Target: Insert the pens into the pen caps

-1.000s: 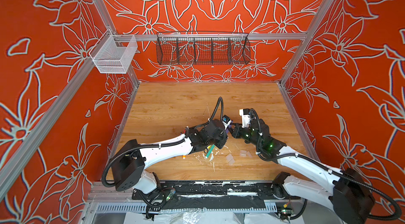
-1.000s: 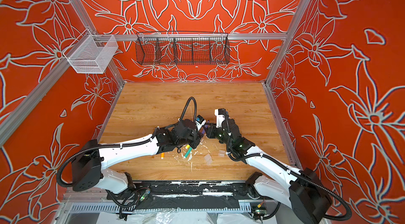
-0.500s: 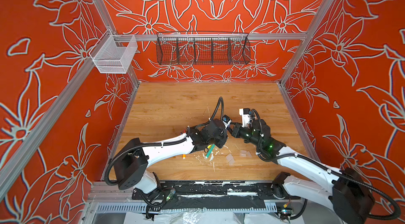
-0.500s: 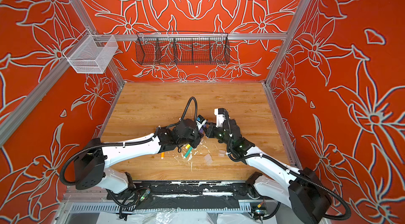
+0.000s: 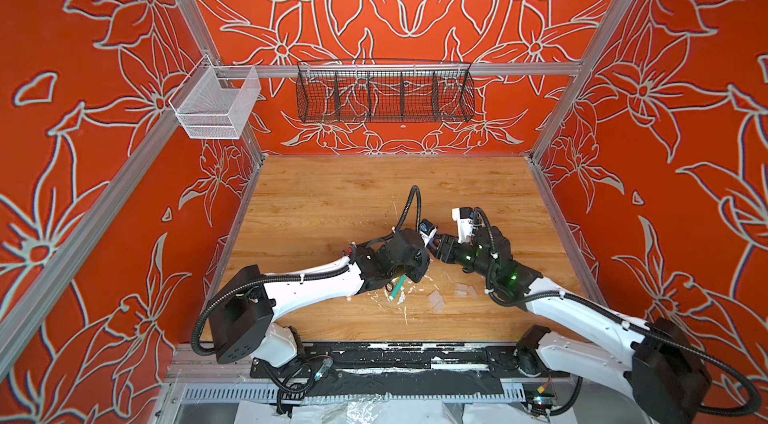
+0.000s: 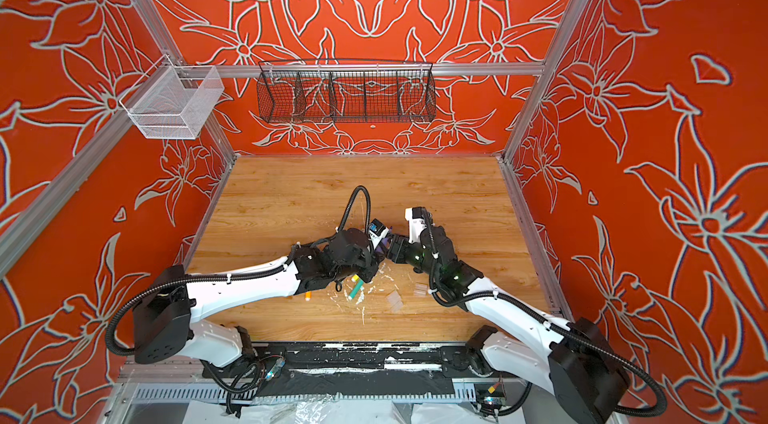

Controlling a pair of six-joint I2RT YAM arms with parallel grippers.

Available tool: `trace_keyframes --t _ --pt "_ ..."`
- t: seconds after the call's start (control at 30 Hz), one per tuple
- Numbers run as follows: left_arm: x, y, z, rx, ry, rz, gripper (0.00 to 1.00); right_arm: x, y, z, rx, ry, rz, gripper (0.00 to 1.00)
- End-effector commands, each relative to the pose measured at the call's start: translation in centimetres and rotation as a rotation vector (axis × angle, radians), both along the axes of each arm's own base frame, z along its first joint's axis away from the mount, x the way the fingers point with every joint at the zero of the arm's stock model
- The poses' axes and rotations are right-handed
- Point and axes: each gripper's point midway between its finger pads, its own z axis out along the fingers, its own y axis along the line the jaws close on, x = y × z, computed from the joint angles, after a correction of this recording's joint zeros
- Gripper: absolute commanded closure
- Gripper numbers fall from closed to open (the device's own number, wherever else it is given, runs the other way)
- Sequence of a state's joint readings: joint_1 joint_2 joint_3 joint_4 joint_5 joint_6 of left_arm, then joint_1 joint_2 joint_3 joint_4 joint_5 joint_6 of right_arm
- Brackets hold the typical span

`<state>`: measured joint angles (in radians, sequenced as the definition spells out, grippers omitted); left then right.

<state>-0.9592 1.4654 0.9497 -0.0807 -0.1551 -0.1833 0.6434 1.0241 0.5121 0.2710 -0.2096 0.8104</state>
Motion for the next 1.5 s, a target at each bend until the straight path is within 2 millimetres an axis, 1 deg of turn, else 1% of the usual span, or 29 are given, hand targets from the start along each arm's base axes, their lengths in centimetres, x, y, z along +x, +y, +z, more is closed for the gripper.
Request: trace_keyframes --t 0.0,0.1,0.17,0.23,0.33,0.43,0.5,0.57,0.63,0.7,0.77,0.83,0.9,0.97,1.07,1.27,1.47 --pt "1.6 1.6 2.0 -0.038 -0.082 0.130 1.00 0.5 -2.3 1.2 -0.073 -0.021 -0.107 0.41" --pt "2.4 3.1 2.0 -0.057 -0.104 0.218 1.00 0.6 -4.1 1.2 -0.146 -0.004 -0.184 0.41" --pt "2.8 4.0 1.9 -0.082 -0.102 0.250 1.00 0.7 -5.0 1.4 -0.195 0.012 -0.216 0.42" --pt "3.4 5.0 1.5 -0.115 -0.072 0.283 1.00 0.8 -5.1 1.6 -0.226 0.020 -0.219 0.44" --pt "4.3 6.8 1.3 -0.208 0.001 0.318 1.00 0.9 -5.0 2.2 -0.300 0.019 -0.209 0.46" --pt "4.5 8.7 2.1 -0.273 0.004 0.342 1.00 0.3 -4.6 2.4 -0.422 0.056 -0.169 0.48" --pt "4.2 9.8 3.0 -0.286 -0.027 0.356 1.00 -0.7 -4.1 1.6 -0.484 0.109 -0.123 0.50" --pt "3.8 10.5 4.0 -0.312 -0.052 0.368 1.00 -2.0 -3.6 0.1 -0.545 0.156 -0.075 0.51" --pt "3.2 10.7 4.8 -0.340 -0.060 0.360 1.00 -3.5 -3.3 -2.1 -0.624 0.202 -0.038 0.54" --pt "2.8 10.7 5.3 -0.354 -0.069 0.342 1.00 -4.5 -3.1 -3.5 -0.683 0.225 -0.020 0.54" --pt "2.8 11.2 5.4 -0.340 -0.074 0.359 1.00 -5.3 -2.9 -4.6 -0.750 0.231 -0.007 0.55" --pt "3.0 12.1 5.1 -0.321 -0.083 0.405 1.00 -6.0 -2.6 -5.5 -0.802 0.234 0.007 0.54" --pt "3.2 12.8 4.8 -0.315 -0.097 0.438 1.00 -6.3 -2.6 -6.5 -0.836 0.252 0.009 0.55" --pt "3.1 13.1 4.9 -0.317 -0.104 0.448 1.00 -6.5 -2.8 -7.5 -0.866 0.269 0.008 0.55" --pt "2.8 12.8 5.3 -0.331 -0.105 0.421 1.00 -6.5 -4.1 -8.7 -0.927 0.291 -0.032 0.62" --pt "2.6 12.9 5.5 -0.339 -0.104 0.420 1.00 -7.5 -6.1 -10.4 -0.955 0.335 -0.066 0.63" --pt "2.5 12.8 5.5 -0.342 -0.100 0.415 1.00 -8.5 -10.9 -11.2 -1.038 0.376 -0.217 0.62"
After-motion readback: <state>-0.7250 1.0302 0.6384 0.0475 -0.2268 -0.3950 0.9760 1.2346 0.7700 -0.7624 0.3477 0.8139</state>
